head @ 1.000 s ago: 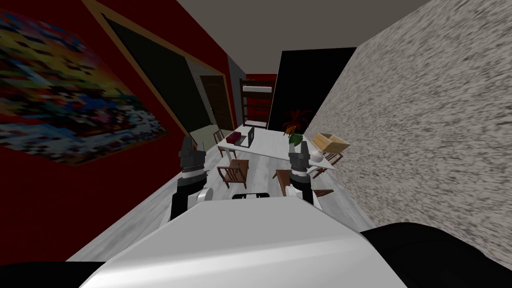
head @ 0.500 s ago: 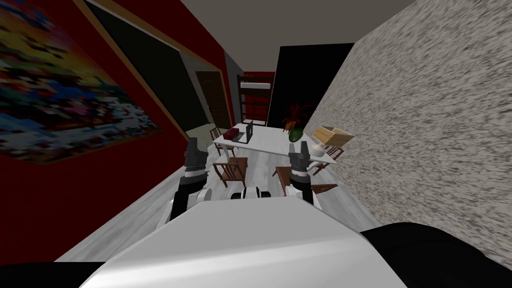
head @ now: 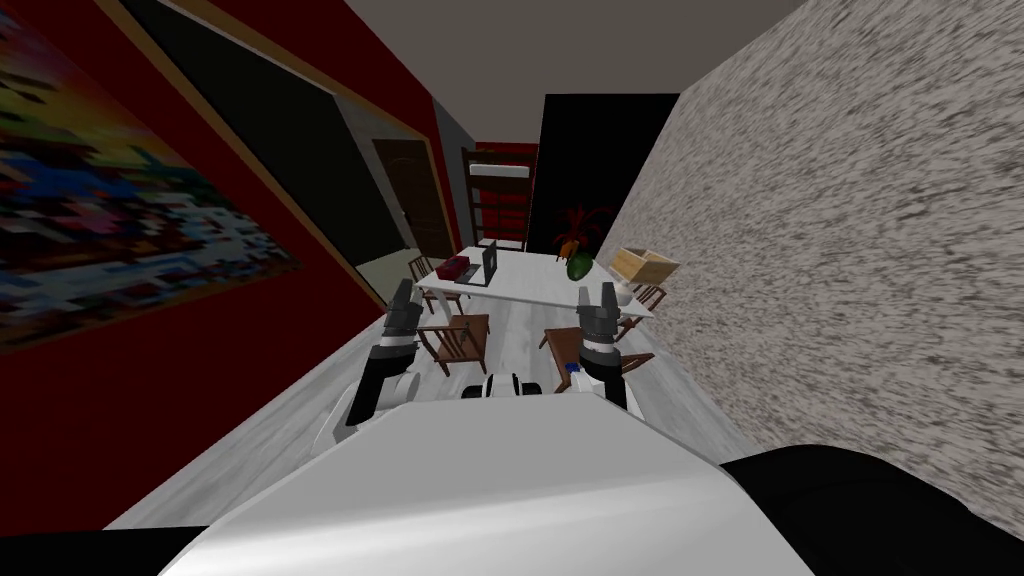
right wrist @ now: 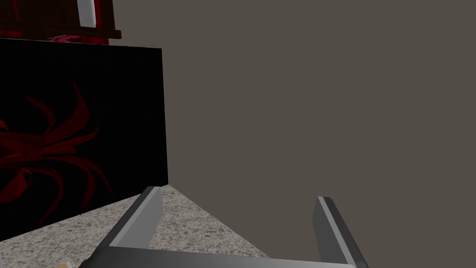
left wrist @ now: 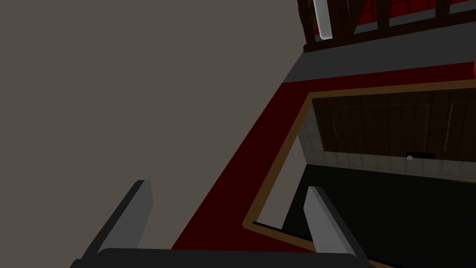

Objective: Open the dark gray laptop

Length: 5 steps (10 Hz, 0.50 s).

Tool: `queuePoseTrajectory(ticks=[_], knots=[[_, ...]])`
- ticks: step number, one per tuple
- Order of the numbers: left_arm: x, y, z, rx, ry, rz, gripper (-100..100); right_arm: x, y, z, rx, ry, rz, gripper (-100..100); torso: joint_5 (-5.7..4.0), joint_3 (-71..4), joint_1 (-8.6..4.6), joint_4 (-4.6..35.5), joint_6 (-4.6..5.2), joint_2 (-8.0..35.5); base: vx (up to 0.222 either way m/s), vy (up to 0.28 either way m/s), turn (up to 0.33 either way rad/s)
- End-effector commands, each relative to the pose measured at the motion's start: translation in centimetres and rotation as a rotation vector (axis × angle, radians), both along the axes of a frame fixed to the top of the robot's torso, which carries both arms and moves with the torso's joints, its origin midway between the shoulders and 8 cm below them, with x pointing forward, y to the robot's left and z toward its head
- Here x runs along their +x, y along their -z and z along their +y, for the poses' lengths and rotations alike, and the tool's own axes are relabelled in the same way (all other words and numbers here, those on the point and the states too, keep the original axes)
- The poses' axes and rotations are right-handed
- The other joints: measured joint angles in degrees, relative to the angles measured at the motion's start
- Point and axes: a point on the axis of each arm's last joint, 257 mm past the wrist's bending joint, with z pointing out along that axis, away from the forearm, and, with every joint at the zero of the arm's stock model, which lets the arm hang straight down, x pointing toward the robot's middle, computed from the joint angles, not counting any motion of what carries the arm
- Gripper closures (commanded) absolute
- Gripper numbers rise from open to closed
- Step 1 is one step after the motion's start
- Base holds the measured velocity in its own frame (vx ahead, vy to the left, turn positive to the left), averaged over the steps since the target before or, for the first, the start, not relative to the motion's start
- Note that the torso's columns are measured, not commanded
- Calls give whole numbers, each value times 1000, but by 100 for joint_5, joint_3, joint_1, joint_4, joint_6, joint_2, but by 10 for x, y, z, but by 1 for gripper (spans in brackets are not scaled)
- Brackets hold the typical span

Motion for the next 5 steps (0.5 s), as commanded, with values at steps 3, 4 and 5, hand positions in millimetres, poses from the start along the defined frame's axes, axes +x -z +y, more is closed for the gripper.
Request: queuePoseTrajectory(ticks=[3,4,5], knots=[[31,33,21,58,-7,88,-100,0,0,0,0,0,0,0,-1,-1,-1,0,-1,-1,-35,-33,-140],[32,35,22,58,-8,92,-100,0,0,0,0,0,0,0,0,-1,-2,0,3,0,-26,-22,-68],[42,42,31,75,-15,116,-100,0,0,0,0,0,0,0,0,-1,0,0,0,-1,-32,-32,-118]])
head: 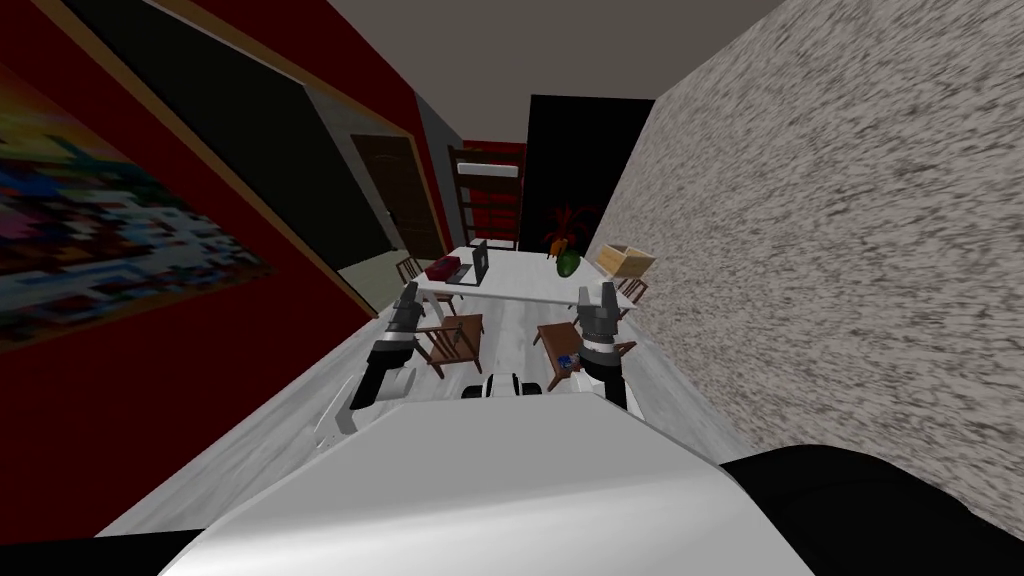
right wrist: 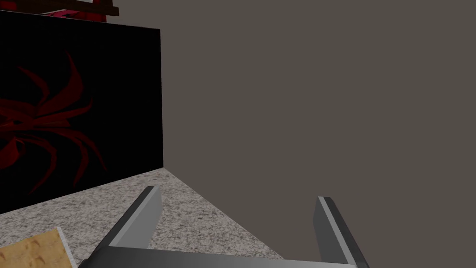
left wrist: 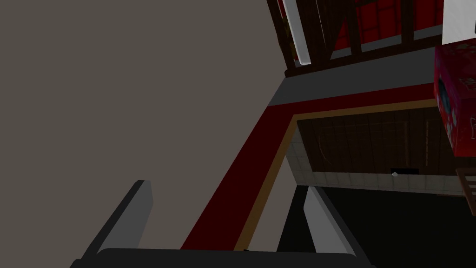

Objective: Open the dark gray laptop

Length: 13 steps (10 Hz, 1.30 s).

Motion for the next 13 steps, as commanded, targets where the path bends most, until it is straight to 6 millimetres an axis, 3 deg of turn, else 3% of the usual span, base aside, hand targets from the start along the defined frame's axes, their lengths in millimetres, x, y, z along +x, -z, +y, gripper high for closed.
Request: queuePoseTrajectory(ticks=[1,10,11,12,13], knots=[[21,14,19,37,-17,47,-100,0,0,0,0,0,0,0,0,1,-4,0,2,3,-50,-57,-212],[64,56,80,82,-102,170,-100,0,0,0,0,0,0,0,-1,2,-4,1,0,5,-29,-34,-116],[73,48,91,96,-119,165,-100,0,0,0,0,0,0,0,0,2,-1,1,0,3,-18,-35,-153],[74,61,97,91,-128,191,-100,0,0,0,0,0,0,0,-1,0,-3,0,6,0,-16,-31,-102],[82,52,109,104,-149,186,-100,0,0,0,0,0,0,0,0,0,-2,-1,0,-1,-19,-41,-139]])
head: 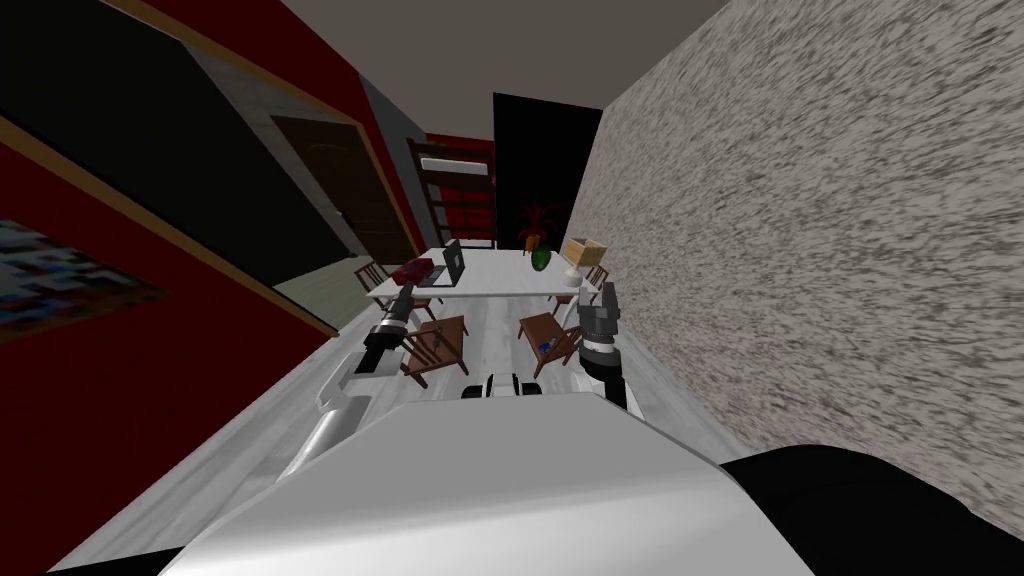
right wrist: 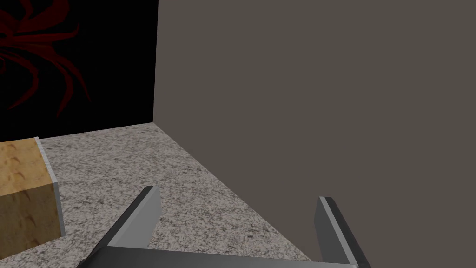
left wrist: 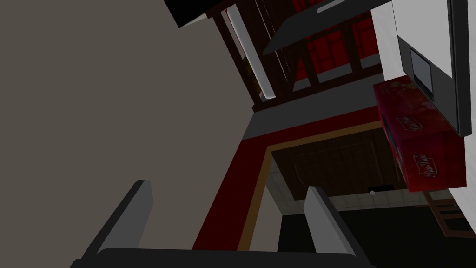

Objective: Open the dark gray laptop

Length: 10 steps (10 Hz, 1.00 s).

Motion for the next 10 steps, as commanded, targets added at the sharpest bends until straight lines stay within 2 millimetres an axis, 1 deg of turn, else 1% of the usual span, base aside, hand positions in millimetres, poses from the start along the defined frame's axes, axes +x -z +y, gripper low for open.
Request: queuePoseTrajectory(ticks=[1,2,3,4,5,6,7,8,9,10], knots=[[12,12,26,7,-40,37,-100,0,0,0,0,0,0,0,-1,0,-3,1,3,1,-16,-34,-98],[20,5,41,20,-64,35,-100,0,0,0,0,0,0,0,0,2,1,1,-2,3,-13,-42,-159],[20,14,45,16,-72,54,-100,0,0,0,0,0,0,0,-1,1,-3,1,4,2,-9,-35,-74],[28,5,60,29,-97,48,-100,0,0,0,0,0,0,0,0,1,0,0,-1,1,-7,-43,-128],[28,19,66,22,-109,76,-100,0,0,0,0,0,0,0,-1,0,-2,1,4,0,-6,-31,-86],[36,8,81,35,-136,69,-100,0,0,0,0,0,0,0,1,2,2,0,-1,2,-7,-38,-125],[36,22,87,28,-147,95,-100,0,0,0,0,0,0,0,-1,1,-1,2,3,3,1,-31,-80],[43,13,105,39,-178,93,-100,0,0,0,0,0,0,0,1,1,1,0,0,1,6,-42,-130],[42,23,109,33,-186,112,-100,0,0,0,0,0,0,0,-1,-1,-4,1,3,0,5,-32,-74],[49,12,126,45,-217,106,-100,0,0,0,0,0,0,0,0,1,1,0,-1,1,11,-32,-117]])
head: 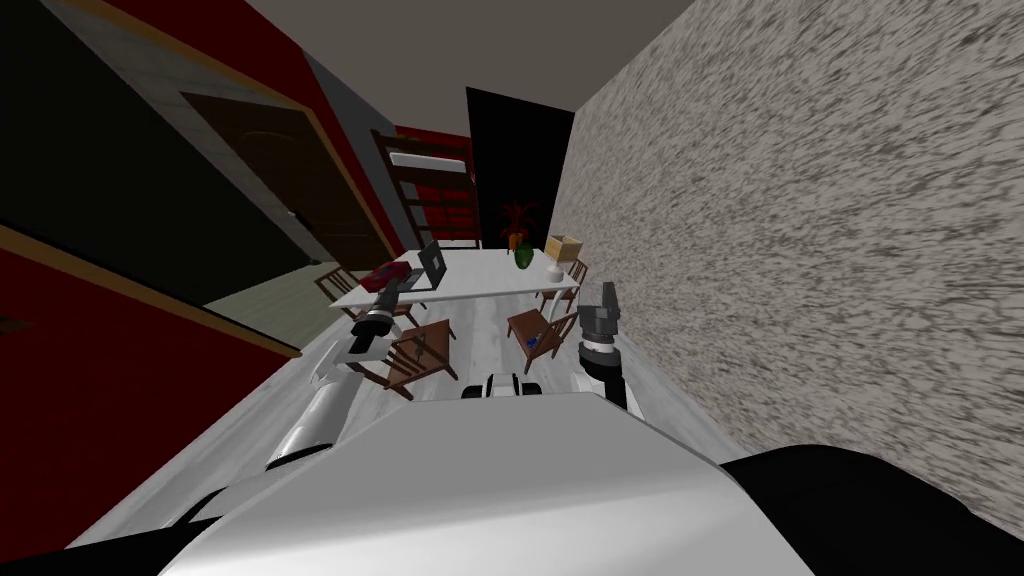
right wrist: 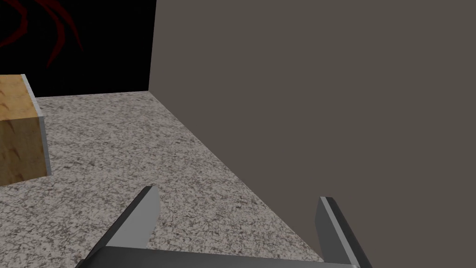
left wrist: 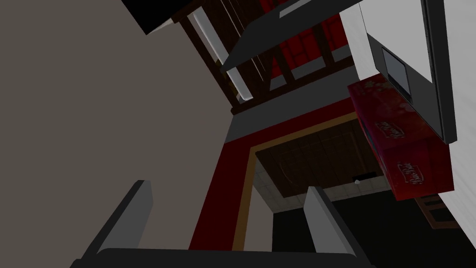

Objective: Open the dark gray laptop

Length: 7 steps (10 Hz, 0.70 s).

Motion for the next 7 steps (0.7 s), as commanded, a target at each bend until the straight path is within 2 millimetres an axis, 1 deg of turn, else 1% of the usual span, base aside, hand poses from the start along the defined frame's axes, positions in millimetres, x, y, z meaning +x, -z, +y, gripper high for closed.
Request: queuePoseTrajectory(ticks=[1,2,3,4,5,6,7], knots=[[5,4,26,2,-50,26,-100,0,0,0,0,0,0,0,0,0,-1,1,3,-1,10,-28,-79],[12,-13,41,18,-77,10,-100,0,0,0,0,0,0,0,1,1,0,0,0,1,15,-40,-117],[11,0,47,9,-87,34,-100,0,0,0,0,0,0,0,-1,0,-5,1,4,-1,14,-30,-67],[16,-14,63,21,-118,24,-100,0,0,0,0,0,0,0,0,0,0,0,0,1,16,-38,-121],[14,2,69,9,-131,54,-100,0,0,0,0,0,0,0,-1,0,-3,1,3,0,15,-29,-66],[20,-13,85,20,-161,41,-100,0,0,0,0,0,0,0,1,1,1,0,-1,2,20,-30,-92],[18,2,90,8,-172,68,-100,0,0,0,0,0,0,0,0,0,-1,1,3,0,18,-21,-60]])
